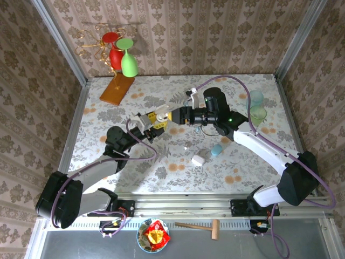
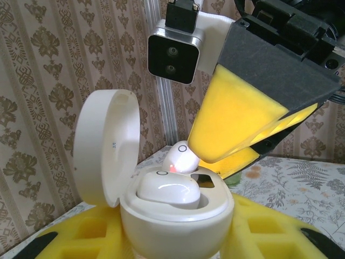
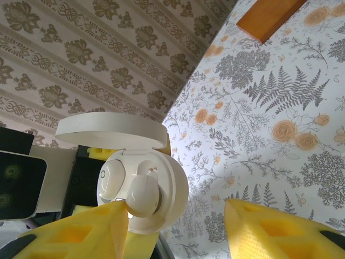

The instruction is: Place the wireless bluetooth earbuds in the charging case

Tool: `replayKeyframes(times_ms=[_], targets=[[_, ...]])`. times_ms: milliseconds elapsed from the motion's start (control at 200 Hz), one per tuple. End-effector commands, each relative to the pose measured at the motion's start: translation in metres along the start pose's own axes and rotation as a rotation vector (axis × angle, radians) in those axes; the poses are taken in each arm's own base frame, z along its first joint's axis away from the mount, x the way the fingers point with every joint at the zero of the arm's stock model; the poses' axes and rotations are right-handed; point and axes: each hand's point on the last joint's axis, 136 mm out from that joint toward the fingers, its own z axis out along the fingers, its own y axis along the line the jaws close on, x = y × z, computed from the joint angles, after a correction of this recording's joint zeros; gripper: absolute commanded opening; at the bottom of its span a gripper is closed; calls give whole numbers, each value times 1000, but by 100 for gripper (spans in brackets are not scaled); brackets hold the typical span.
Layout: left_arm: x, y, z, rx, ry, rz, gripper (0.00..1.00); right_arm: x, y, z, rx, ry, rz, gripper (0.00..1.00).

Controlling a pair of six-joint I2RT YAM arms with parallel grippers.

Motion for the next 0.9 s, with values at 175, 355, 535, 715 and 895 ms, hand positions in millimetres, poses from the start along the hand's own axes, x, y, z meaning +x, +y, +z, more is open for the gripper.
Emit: replayKeyframes(times_ms=[175, 355, 535, 715, 895], targets=[[-31, -3, 1, 19, -79, 46, 22, -22, -7, 5, 42, -47, -11, 50], [-31, -2, 1, 14, -79, 46, 22, -24, -6, 6, 30, -46, -17, 49], [-31, -2, 2, 16, -80, 44, 22, -19, -3, 5, 19, -30, -20, 50], [-31, 0, 2, 8, -83, 46, 22, -22, -2, -5, 37, -73, -34, 50], [-28, 0, 2, 6, -77, 44, 22, -25, 6, -13, 36, -82, -52, 51]])
